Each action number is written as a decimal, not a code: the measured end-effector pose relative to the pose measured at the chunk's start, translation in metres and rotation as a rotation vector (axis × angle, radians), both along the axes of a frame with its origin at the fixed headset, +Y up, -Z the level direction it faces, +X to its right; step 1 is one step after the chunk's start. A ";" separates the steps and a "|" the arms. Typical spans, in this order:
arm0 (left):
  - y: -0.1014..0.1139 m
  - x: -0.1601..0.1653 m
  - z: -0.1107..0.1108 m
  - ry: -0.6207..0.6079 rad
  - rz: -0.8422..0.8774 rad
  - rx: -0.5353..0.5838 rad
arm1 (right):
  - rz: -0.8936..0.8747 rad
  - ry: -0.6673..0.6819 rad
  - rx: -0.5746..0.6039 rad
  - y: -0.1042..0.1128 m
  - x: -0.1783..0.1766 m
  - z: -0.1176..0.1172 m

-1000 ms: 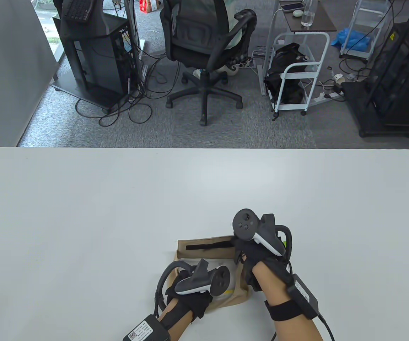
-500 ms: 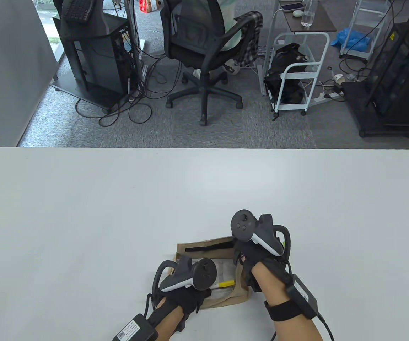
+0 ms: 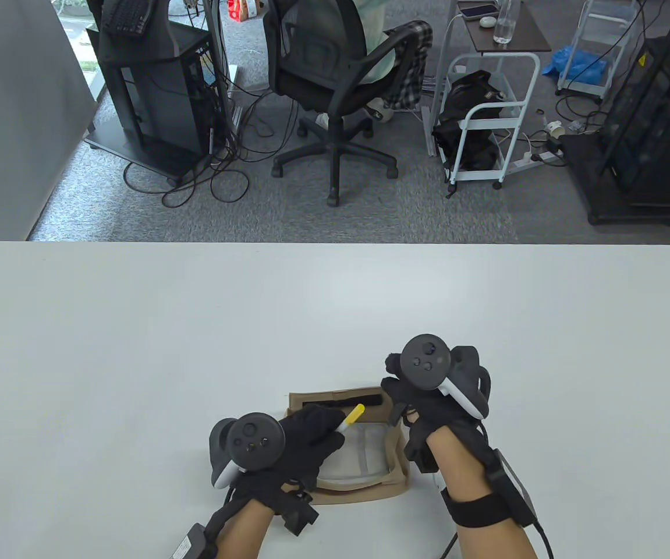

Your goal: Twist to extend twist pen refills

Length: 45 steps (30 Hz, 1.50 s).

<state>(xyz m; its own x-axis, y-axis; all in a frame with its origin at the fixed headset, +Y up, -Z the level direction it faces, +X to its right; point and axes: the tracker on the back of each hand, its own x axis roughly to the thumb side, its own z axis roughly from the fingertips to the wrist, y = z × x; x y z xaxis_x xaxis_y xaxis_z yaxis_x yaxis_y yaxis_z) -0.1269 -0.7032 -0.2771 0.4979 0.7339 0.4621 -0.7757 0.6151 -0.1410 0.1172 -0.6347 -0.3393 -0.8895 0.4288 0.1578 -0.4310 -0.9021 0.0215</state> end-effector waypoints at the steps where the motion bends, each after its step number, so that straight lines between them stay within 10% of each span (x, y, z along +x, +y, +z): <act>1: 0.001 -0.002 0.000 0.002 0.033 -0.003 | -0.029 0.010 0.017 0.005 0.001 0.003; 10: 0.006 -0.011 0.001 -0.026 0.188 -0.023 | -0.542 0.367 0.052 0.044 0.001 0.028; 18: 0.004 -0.012 -0.001 -0.075 0.204 -0.063 | -0.706 0.572 -0.117 0.024 -0.028 0.024; 27: -0.004 -0.020 -0.012 -0.234 0.229 -0.187 | -0.873 0.614 -0.215 -0.006 -0.050 0.016; 45: 0.006 -0.023 -0.006 -0.127 0.161 -0.135 | -0.970 0.477 -0.060 -0.008 -0.046 0.019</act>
